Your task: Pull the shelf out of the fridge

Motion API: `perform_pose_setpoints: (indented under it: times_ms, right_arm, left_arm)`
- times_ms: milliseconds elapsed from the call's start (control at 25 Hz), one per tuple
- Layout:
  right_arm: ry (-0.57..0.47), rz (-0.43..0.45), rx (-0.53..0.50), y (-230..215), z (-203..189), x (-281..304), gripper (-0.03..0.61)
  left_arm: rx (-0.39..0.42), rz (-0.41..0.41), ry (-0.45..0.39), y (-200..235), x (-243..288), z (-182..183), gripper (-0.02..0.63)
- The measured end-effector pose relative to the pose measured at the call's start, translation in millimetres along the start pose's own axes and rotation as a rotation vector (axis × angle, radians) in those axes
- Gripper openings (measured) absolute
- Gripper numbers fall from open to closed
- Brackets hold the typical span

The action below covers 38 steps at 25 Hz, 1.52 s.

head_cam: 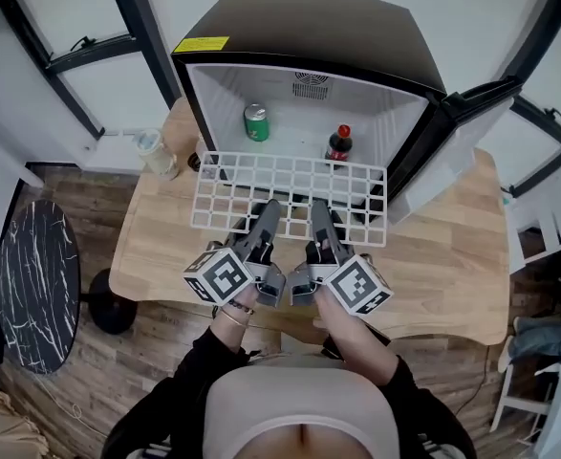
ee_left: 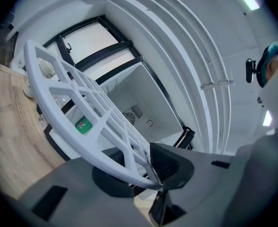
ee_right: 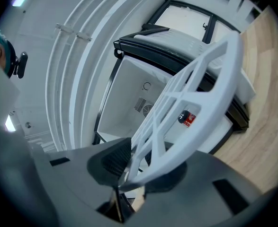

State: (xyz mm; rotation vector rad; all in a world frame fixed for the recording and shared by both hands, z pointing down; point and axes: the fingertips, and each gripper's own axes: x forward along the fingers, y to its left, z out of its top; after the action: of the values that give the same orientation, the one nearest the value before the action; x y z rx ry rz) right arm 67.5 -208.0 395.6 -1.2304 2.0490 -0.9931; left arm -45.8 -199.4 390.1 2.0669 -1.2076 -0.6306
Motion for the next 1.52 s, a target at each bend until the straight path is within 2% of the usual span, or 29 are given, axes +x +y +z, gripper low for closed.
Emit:
perform_pose_setpoints:
  times_ms: [480, 920, 1520]
  right_arm:
    - [-0.032, -0.002, -0.011, 58.5, -46.7, -71.4, 0.107]
    - [-0.081, -0.017, -0.022, 93.0, -81.6, -145.2, 0.107]
    - [-0.086, -0.012, -0.013, 109.5, -90.3, -168.3, 0.107]
  left_arm:
    - [-0.005, -0.034, 0.004, -26.0, -97.9, 5.8, 0.110]
    - [-0.004, -0.079, 0.042, -49.6, -175.8, -10.6, 0.110]
    - [-0.002, -0.089, 0.048, -61.8, -201.8, -13.4, 0.109]
